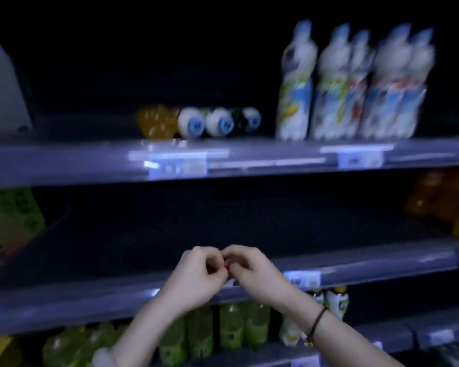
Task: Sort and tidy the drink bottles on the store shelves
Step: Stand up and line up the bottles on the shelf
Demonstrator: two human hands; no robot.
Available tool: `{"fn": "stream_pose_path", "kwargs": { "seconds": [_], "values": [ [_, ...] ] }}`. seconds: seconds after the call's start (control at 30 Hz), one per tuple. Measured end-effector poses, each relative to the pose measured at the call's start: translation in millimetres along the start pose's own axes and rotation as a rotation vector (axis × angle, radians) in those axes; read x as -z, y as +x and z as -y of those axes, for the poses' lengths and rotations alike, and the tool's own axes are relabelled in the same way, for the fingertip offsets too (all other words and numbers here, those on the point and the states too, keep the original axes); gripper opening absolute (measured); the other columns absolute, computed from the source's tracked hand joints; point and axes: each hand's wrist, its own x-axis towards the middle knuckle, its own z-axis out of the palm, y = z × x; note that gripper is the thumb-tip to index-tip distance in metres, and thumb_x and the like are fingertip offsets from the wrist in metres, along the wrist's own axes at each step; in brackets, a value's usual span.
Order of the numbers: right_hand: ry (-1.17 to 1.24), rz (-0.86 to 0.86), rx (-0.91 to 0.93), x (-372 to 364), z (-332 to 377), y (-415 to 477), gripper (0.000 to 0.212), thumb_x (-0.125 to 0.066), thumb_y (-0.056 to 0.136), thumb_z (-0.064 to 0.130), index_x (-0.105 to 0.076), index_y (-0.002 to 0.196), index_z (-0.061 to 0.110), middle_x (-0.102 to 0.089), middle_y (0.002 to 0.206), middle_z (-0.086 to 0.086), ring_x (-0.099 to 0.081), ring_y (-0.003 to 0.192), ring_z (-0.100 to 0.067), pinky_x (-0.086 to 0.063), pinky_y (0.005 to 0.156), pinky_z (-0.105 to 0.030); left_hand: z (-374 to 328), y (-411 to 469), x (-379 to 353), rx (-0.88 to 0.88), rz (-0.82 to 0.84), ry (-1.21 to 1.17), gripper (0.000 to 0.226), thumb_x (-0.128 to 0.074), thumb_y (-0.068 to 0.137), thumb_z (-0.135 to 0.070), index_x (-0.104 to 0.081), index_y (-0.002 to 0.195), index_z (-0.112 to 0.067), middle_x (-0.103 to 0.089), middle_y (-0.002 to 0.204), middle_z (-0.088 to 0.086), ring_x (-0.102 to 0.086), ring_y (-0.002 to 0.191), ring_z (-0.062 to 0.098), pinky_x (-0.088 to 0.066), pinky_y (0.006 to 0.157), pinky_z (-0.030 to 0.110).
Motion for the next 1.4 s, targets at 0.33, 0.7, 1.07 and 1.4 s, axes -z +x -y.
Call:
{"fn": "stream_pose_path", "kwargs": {
  "seconds": [0.33,0.7,1.07,1.4],
  "values": [
    [-0.037,-0.321,0.010,236.9,138.4,-1.3,0.034,-0.041,0.084,-0.013,-0.065,0.104,0.001,-0.069,0.092,-0.012,-0.066,0.073,-0.004,-0.053,0.071,-0.018,-249.4,110.9,28.3,-0.191,-0.220,-0.182,0.009,-0.064,0.072,-0.010,-0.066,0.064,-0.013,-0.067,0.061,0.002,-0.059,0.060,0.013,-0.043,0.059,0.026],
    [-0.208,-0.127,0.103,196.0,143.1,111.2,0.035,-0.050,0.086,0.003,-0.057,0.120,0.006,-0.067,0.113,-0.016,-0.062,0.107,-0.030,-0.049,0.095,-0.036,-200.1,171.9,80.1,0.051,-0.504,-0.019,0.011,-0.064,0.076,-0.003,-0.060,0.072,-0.012,-0.063,0.073,0.005,-0.059,0.076,0.025,-0.039,0.066,0.024],
    [-0.804,-0.078,-0.128,120.1,157.7,209.9,0.076,-0.064,0.080,0.026,-0.025,0.145,0.021,-0.032,0.148,-0.018,-0.039,0.133,-0.035,-0.040,0.103,-0.037,-140.8,179.0,163.9,0.172,-0.041,0.772,0.042,-0.057,0.084,-0.023,-0.052,0.125,-0.012,-0.056,0.126,0.015,-0.058,0.111,0.032,-0.050,0.089,0.033],
    [-0.577,-0.300,-0.141,128.6,150.2,207.6,0.044,-0.059,0.087,0.034,-0.053,0.124,0.011,-0.062,0.123,-0.014,-0.058,0.113,-0.033,-0.049,0.093,-0.036,-119.6,188.6,156.3,-0.018,-0.017,0.886,0.053,-0.059,0.086,-0.027,-0.041,0.135,-0.018,-0.046,0.134,0.015,-0.043,0.122,0.035,-0.038,0.099,0.036]
  ]
}}
